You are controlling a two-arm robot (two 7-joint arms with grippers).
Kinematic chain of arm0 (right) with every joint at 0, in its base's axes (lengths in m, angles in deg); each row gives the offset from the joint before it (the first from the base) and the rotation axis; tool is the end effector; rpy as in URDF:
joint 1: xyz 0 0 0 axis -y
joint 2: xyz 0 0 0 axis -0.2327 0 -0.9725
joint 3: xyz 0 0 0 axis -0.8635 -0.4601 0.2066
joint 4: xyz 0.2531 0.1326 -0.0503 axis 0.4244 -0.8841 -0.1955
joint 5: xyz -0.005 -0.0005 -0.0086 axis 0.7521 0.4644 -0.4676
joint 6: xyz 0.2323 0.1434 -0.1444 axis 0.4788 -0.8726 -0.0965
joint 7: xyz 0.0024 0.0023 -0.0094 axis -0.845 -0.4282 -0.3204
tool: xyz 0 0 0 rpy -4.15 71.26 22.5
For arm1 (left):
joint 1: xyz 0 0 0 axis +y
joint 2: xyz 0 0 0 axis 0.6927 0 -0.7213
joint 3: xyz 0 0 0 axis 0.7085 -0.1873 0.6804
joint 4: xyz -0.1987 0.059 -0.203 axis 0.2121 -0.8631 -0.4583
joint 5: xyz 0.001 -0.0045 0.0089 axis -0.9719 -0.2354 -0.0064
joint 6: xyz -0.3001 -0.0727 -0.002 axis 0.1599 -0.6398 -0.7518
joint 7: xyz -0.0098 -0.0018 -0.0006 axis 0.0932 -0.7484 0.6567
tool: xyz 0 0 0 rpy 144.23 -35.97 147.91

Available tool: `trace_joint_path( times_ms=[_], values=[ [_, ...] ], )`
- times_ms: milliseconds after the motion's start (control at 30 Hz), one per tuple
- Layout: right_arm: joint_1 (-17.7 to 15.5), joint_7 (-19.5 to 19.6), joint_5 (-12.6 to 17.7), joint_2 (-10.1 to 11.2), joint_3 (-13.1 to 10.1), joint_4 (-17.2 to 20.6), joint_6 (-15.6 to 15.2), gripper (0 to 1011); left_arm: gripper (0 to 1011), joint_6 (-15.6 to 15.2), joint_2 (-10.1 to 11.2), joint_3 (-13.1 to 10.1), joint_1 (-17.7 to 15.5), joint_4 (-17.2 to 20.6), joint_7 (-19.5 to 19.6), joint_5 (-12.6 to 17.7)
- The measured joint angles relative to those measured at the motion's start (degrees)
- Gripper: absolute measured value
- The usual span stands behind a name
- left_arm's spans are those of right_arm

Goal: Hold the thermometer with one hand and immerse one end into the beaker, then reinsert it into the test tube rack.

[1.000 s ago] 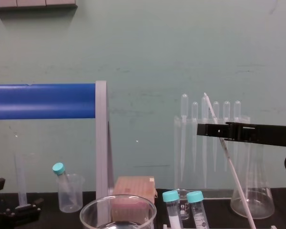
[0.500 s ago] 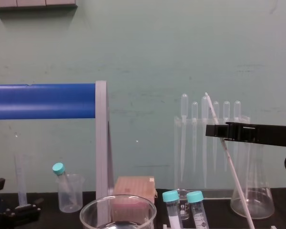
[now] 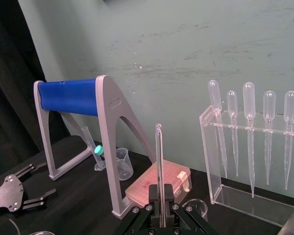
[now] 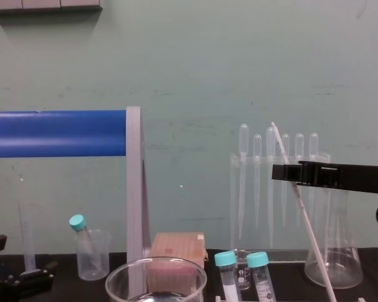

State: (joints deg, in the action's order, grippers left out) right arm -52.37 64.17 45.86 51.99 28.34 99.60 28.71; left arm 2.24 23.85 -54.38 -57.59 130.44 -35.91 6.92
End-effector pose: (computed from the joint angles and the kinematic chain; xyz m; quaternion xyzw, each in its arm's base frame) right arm 0.4204 -0.0239 -0.2080 0.0079 0.0944 -0.4354 0.8953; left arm 0.3581 0.0826 -0.3023 0.1415 -0.1324 0.5800 0.7912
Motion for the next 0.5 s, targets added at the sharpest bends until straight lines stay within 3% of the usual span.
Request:
trace_joint_path(
  times_ms=[300,500],
  values=[
    [-0.2,0.0,-0.2,0.1,-0.1,0.4,0.6,58,1008,0.0,0.0,0.0,0.0,0.0,0.0,0.0],
    [-0.9,-0.2,0.3,0.4,-1.6,2.4,2.2,58,1008,0.0,0.0,0.0,0.0,0.0,0.0,0.0]
  ],
)
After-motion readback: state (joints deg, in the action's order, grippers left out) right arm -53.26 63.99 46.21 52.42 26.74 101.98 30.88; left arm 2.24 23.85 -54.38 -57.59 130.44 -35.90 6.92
